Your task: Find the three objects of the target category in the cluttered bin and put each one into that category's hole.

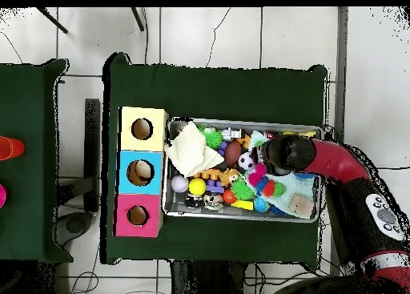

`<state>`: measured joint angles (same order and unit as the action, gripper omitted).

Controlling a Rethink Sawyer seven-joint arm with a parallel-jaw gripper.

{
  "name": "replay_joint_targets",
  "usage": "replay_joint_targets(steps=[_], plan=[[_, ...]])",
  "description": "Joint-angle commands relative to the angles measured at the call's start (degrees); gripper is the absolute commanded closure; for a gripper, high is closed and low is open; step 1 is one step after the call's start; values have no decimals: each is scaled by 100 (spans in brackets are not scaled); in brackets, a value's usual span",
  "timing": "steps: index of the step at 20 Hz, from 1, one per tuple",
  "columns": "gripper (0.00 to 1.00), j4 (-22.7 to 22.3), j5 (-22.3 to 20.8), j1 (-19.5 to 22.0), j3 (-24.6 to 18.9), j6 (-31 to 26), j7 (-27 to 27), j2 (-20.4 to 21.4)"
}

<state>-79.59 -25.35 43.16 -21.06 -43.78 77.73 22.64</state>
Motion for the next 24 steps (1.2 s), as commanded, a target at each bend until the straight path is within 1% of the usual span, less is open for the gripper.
replay_joint_targets(steps=[1,6,10,15,17,20,22,24], plan=[[0,645,-449,123,-63,-296,-885,-699],[0,720,-421,228,-106,-543,-1142,-661],[0,823,-435,267,-132,-611,-1247,-748],[0,814,-520,267,-167,-409,-1264,-818],[0,893,-567,236,-176,-288,-1249,-953],[0,1101,-622,198,-213,-88,-1239,-1294],[0,1036,-675,216,-241,119,-1230,-1301],[0,1007,-669,234,-265,188,-1171,-1334]])
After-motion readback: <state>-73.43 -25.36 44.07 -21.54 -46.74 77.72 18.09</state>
